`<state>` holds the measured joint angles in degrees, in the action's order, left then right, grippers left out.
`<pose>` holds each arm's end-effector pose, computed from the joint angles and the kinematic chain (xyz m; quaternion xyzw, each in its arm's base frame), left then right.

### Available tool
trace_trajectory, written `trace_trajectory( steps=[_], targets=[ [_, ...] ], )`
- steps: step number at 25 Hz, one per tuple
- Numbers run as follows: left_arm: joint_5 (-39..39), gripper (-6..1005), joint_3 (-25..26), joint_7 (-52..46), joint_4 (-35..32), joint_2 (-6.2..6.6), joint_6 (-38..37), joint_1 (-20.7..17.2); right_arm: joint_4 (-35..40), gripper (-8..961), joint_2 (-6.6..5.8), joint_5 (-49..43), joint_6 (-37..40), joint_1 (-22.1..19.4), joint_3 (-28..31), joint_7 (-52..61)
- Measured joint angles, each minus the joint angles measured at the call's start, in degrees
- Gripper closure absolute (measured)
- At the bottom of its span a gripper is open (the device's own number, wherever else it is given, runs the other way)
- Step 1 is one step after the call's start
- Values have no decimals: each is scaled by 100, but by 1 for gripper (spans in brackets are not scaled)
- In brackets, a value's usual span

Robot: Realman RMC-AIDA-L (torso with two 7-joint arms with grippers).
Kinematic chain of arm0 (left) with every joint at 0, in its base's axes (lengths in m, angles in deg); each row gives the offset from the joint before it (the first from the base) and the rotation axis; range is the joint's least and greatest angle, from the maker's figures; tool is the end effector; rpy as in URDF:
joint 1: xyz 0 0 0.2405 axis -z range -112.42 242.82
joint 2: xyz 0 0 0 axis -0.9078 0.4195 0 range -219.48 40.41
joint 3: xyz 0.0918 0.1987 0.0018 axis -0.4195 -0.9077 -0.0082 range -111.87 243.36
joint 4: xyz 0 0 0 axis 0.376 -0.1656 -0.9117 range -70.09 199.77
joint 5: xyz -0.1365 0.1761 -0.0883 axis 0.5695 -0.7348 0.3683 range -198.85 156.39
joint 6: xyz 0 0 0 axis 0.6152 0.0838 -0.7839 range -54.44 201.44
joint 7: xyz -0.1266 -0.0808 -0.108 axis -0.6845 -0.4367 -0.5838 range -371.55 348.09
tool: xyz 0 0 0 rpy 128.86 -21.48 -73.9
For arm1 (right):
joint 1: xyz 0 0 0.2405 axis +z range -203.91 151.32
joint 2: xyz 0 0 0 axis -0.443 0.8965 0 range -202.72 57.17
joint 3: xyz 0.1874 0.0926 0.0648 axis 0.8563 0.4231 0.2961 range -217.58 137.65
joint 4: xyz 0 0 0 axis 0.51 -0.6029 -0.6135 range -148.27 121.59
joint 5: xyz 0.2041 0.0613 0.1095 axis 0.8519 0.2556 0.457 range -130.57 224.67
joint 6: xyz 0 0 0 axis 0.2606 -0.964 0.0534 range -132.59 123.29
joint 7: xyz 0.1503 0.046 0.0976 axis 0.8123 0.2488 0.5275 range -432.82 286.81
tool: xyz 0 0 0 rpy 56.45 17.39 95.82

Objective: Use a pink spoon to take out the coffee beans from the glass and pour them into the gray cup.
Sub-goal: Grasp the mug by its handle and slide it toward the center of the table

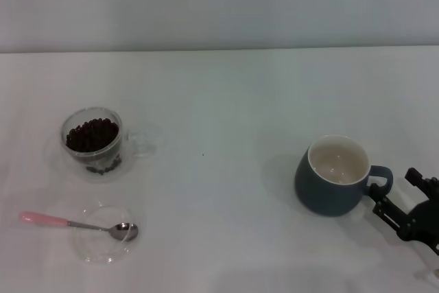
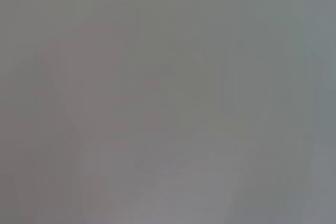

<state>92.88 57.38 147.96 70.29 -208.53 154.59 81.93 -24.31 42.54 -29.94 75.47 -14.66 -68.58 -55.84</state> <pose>-0.3747 0.2924 0.0225 -0.5800 -0.3164 -0.3560 0.6608 0.3664 0.2291 -0.0562 -0.7668 0.3024 0.2768 0.4939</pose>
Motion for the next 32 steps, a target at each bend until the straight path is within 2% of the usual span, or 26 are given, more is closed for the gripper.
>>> trace_trajectory(
  steps=[20,31,32],
  targets=[
    [65,229,19,-52,-136,-8,4,40,-80,115,0,-43,-475,336,484,21],
    [71,229,20,-53,-223,1,8,-7,-188,224,8,-25,-607,463,491,38],
    [73,229,19,-53,-227,0,9,-9,-205,271,8,-18,-602,465,494,52]
  ],
)
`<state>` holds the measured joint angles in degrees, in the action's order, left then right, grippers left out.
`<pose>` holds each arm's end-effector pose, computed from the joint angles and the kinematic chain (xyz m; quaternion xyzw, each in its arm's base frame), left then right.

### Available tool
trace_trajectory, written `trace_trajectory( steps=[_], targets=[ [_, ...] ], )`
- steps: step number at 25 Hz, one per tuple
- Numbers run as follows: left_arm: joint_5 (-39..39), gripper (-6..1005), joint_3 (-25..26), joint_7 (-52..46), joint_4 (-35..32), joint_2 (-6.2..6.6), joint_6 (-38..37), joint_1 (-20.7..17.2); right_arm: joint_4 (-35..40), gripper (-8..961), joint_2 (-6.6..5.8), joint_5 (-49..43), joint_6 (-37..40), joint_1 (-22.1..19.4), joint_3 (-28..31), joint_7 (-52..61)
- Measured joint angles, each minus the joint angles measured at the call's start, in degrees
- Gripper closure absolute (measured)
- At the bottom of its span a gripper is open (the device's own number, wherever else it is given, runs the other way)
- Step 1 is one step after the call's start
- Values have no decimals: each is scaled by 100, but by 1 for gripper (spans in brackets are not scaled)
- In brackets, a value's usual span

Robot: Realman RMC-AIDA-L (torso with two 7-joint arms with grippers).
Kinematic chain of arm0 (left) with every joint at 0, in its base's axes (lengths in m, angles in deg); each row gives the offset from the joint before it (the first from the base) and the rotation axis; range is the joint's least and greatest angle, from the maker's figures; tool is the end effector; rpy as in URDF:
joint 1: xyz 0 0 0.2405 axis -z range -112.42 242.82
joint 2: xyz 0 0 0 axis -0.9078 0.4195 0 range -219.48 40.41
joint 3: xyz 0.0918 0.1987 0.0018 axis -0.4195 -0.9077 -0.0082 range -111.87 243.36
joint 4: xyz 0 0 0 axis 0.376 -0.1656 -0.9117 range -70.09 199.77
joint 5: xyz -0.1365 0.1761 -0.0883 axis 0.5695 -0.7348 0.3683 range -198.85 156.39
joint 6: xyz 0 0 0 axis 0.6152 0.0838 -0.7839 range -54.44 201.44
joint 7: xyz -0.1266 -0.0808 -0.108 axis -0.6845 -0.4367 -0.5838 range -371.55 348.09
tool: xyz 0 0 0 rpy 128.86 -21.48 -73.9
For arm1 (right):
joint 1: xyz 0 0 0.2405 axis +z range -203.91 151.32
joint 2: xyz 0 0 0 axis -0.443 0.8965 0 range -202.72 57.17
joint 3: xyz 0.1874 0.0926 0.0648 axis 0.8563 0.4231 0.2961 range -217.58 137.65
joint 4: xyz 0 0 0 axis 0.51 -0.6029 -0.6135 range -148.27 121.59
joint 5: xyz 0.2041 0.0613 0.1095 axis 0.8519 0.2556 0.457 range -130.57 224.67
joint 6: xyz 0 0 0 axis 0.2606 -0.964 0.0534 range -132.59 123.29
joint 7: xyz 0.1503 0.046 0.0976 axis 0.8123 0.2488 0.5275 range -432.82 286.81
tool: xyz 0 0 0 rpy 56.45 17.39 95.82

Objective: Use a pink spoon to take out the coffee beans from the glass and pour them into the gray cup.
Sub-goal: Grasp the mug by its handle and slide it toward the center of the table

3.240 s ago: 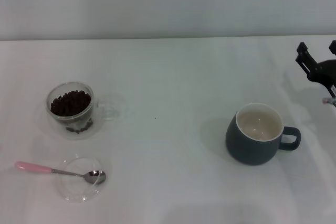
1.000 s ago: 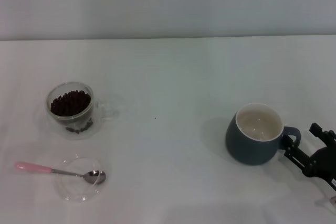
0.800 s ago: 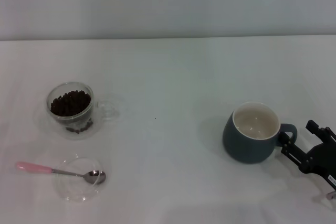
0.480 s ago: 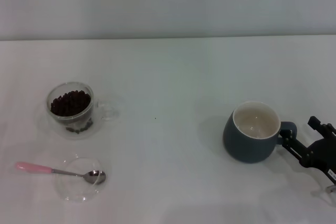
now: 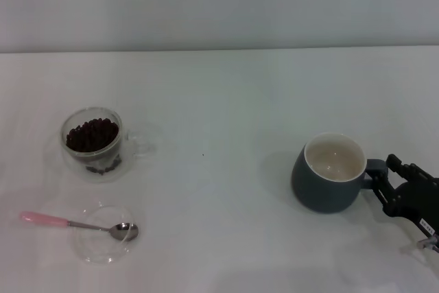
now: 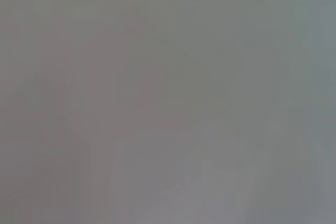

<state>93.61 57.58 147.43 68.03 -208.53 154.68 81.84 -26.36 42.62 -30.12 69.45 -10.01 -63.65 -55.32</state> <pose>-0.3792 0.2939 0.0354 -0.5745 -0.3043 -0.3526 0.6731 0.3624 0.2601 -0.0637 -0.7551 0.3272 0.2718 0.4989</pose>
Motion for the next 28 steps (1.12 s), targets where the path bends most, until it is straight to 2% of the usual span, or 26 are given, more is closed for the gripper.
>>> trace_trajectory(
  steps=[10,13,28],
  targets=[
    [4,229,0,0,-12,0,11,-26,-171,714,4,-76,-16,277,8,217],
    [4,230,0,0,-12,0,45,-52,-215,761,16,-168,-71,398,11,213],
    [0,230,-1,0,46,-18,147,-119,-662,769,60,-1194,-430,930,149,179]
  ],
)
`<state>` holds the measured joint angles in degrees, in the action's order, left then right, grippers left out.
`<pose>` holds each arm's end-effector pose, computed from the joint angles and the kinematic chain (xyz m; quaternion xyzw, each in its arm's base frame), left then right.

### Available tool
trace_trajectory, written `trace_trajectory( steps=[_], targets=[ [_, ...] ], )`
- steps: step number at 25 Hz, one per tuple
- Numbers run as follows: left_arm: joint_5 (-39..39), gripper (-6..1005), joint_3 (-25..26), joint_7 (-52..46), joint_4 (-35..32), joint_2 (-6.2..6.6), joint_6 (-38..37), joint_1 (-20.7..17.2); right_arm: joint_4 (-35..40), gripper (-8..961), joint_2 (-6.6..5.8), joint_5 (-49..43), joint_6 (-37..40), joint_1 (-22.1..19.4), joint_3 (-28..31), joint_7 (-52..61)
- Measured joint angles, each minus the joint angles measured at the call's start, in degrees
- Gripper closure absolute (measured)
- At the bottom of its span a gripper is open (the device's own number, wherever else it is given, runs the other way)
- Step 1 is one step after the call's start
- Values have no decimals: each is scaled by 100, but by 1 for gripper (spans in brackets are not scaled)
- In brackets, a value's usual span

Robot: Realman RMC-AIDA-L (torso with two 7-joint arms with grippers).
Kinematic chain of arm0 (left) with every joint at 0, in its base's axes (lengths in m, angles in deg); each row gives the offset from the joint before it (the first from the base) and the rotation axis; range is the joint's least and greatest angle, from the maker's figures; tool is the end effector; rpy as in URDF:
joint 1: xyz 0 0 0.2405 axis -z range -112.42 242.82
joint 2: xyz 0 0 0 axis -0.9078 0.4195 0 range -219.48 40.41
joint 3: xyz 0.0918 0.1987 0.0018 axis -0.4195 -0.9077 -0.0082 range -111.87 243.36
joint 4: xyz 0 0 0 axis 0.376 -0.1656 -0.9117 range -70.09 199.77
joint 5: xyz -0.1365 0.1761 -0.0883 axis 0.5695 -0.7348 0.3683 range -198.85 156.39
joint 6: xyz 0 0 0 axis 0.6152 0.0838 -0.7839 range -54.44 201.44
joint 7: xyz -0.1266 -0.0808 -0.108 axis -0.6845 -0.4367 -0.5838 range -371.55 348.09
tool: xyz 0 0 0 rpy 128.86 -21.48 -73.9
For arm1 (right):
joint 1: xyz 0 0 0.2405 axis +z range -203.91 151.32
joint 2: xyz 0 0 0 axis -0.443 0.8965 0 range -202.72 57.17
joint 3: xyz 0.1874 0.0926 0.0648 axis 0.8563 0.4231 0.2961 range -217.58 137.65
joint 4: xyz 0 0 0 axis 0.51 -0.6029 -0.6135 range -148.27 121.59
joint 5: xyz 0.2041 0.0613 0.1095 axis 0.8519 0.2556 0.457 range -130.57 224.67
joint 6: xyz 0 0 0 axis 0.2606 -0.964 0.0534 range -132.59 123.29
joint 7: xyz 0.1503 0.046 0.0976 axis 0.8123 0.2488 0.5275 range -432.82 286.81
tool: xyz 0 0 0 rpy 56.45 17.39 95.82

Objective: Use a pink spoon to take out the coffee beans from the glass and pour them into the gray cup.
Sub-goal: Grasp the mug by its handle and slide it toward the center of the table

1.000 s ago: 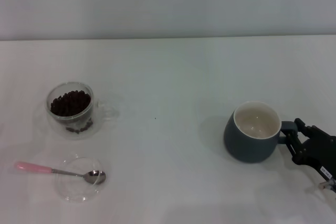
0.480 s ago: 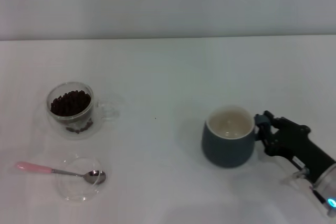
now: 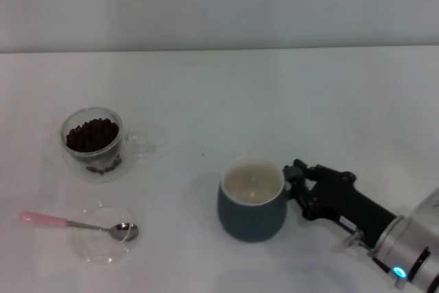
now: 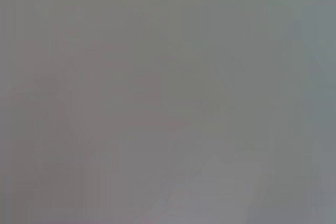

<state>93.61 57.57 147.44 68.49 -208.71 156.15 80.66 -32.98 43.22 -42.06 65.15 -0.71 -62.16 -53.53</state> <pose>-0.3802 0.2850 0.0346 -0.5695 -0.3049 -0.3559 0.6753 0.2943 0.2775 -0.1228 -0.8252 0.3055 0.2992 0.3691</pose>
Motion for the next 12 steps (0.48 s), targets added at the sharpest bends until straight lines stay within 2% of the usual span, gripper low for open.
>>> trace_trajectory(
  steps=[7,12],
  targets=[
    [-40,229,-21,-11,20,-8,55,-8,-97,774,23,-419,-147,197,6,-7],
    [-42,230,-21,-81,22,-8,68,-34,-31,778,22,-441,-184,171,4,-11]
  ],
)
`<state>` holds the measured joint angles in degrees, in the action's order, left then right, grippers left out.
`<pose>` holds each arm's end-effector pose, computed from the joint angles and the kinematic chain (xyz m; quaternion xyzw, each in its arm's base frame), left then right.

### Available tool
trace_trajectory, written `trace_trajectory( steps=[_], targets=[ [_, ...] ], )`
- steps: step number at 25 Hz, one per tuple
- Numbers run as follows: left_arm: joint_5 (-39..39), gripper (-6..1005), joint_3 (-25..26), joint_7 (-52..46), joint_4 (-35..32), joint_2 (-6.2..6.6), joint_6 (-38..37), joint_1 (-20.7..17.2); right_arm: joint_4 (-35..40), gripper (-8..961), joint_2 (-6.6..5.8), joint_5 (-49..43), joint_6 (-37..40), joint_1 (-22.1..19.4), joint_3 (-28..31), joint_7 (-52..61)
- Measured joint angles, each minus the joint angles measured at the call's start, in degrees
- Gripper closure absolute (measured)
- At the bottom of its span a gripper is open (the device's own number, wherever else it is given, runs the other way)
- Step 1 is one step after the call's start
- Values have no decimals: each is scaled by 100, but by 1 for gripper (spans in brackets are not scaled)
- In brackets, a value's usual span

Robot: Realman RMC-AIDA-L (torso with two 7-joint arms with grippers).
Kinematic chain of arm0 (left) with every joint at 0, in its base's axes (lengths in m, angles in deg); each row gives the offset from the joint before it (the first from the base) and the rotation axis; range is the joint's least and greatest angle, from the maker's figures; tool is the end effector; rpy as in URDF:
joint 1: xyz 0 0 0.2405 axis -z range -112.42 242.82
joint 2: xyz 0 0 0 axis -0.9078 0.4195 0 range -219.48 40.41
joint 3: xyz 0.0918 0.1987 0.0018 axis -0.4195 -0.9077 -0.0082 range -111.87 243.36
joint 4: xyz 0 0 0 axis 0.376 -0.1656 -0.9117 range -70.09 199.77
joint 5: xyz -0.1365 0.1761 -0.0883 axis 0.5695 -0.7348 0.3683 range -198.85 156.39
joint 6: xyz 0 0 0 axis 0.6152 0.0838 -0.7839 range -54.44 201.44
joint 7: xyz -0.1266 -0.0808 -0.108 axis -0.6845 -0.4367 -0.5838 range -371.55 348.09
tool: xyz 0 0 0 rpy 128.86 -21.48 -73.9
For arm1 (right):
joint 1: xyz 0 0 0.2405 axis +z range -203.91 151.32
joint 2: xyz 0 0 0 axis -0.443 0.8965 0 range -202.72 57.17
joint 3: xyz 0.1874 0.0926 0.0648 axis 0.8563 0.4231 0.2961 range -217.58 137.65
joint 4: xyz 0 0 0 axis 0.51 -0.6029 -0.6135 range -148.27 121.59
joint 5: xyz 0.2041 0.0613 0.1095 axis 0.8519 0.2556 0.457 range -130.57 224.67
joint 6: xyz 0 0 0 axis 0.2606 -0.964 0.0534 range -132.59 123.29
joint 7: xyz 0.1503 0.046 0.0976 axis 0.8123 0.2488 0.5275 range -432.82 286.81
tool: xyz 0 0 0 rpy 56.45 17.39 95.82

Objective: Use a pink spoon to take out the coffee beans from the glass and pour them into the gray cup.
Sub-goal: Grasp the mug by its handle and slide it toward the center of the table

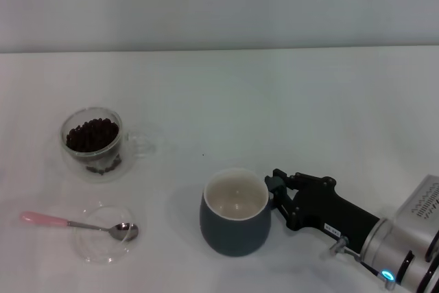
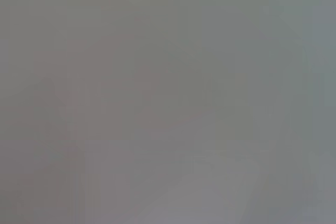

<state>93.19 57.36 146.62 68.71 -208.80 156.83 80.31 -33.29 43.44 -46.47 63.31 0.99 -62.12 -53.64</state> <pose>-0.3784 0.2824 0.0325 -0.5697 -0.3076 -0.3634 0.6699 0.2832 0.2755 -0.1367 -0.8512 0.2847 0.2872 0.3346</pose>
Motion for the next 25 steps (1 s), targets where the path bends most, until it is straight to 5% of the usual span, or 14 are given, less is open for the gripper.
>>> trace_trajectory(
  steps=[8,18,25],
  targets=[
    [1,231,7,-3,4,-9,13,-7,153,822,-23,-7,5,-53,-50,-22],
    [2,234,13,-7,80,-9,87,-17,217,620,-42,-218,165,-154,-87,-27],
    [2,235,11,-7,94,-9,142,-18,398,371,-88,-226,454,-401,-119,16]
  ],
)
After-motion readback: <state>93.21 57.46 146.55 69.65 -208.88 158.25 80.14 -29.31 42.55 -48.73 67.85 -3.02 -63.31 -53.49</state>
